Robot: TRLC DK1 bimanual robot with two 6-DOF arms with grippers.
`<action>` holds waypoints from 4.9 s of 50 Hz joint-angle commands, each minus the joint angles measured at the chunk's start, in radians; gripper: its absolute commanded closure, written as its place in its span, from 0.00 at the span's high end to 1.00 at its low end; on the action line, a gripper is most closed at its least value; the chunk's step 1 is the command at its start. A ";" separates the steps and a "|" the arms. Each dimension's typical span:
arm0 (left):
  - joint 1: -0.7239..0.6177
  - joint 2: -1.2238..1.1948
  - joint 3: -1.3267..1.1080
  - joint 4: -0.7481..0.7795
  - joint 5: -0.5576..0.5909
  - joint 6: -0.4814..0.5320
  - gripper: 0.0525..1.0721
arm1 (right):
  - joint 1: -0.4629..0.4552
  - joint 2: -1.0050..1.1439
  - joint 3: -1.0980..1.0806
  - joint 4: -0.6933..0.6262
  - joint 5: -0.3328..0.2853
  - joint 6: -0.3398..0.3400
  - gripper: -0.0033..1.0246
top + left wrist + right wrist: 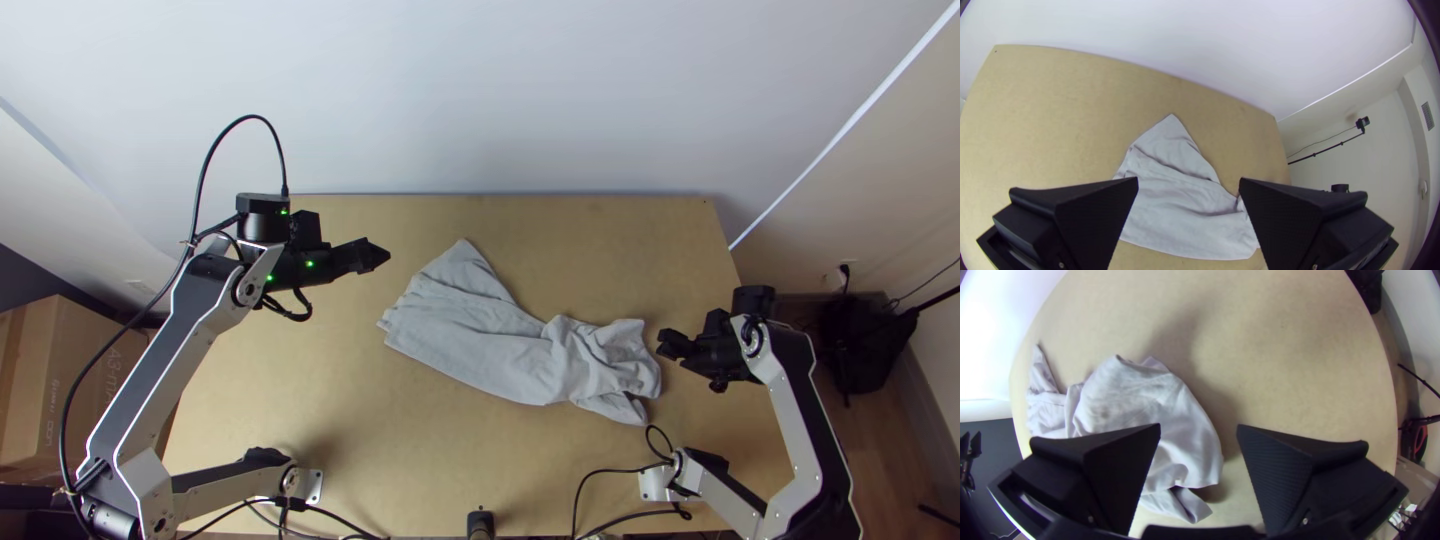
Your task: Fold the t-shirt
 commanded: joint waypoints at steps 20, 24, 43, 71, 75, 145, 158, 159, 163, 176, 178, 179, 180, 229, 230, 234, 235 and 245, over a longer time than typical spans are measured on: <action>0.006 -0.019 -0.047 0.016 0.014 -0.005 0.95 | 0.098 0.219 -0.042 0.216 -0.035 0.051 0.59; 0.006 -0.019 -0.046 0.016 0.014 -0.004 0.95 | 0.116 0.262 -0.039 0.248 -0.035 0.066 0.59; 0.006 0.011 -0.078 0.024 0.011 0.065 0.95 | 0.190 0.241 -0.067 0.306 -0.035 0.079 0.03; -0.075 0.446 -0.012 0.173 -0.054 0.265 0.89 | 0.081 -0.089 0.007 0.219 -0.035 0.125 0.03; -0.073 0.482 -0.014 0.199 -0.051 0.263 0.85 | 0.084 -0.106 0.021 0.219 -0.035 0.154 0.03; 0.026 0.293 0.040 0.281 -0.123 0.193 0.02 | 0.039 -0.178 0.142 0.323 -0.012 0.224 0.03; 0.152 0.101 0.218 0.174 -0.164 0.226 0.02 | 0.150 -0.071 0.354 0.426 -0.003 0.215 0.03; 0.160 0.087 0.236 0.165 -0.164 0.229 0.02 | 0.160 -0.060 0.378 0.437 -0.003 0.215 0.03; 0.195 0.041 0.305 0.153 -0.175 0.231 0.02 | 0.200 -0.018 0.481 0.483 0.011 0.215 0.03; 0.287 -0.062 0.532 0.097 -0.229 0.240 0.02 | 0.349 0.074 0.759 0.599 0.137 0.119 0.03; 0.302 -0.080 0.554 0.097 -0.229 0.248 0.02 | 0.357 0.069 0.796 0.615 0.141 0.095 0.03; 0.310 -0.091 0.563 0.099 -0.230 0.252 0.02 | 0.361 0.068 0.815 0.615 0.141 0.088 0.03; 0.324 -0.101 0.574 0.099 -0.230 0.254 0.02 | 0.363 0.064 0.838 0.615 0.141 0.085 0.03; 0.374 -0.614 0.489 -0.039 -0.223 0.283 0.02 | 0.438 -0.377 0.858 0.477 0.084 0.097 0.03; 0.374 -0.614 0.470 -0.039 -0.223 0.274 0.02 | 0.438 -0.379 0.826 0.472 0.083 0.108 0.03; 0.371 -0.637 0.341 -0.033 -0.226 0.271 0.02 | 0.446 -0.396 0.674 0.472 0.083 0.135 0.03; 0.374 -0.651 0.292 -0.015 -0.226 0.274 0.02 | 0.449 -0.400 0.630 0.474 0.084 0.137 0.03; 0.368 -0.752 -0.172 0.123 -0.210 0.277 0.02 | 0.503 -0.439 0.225 0.569 0.086 0.169 0.03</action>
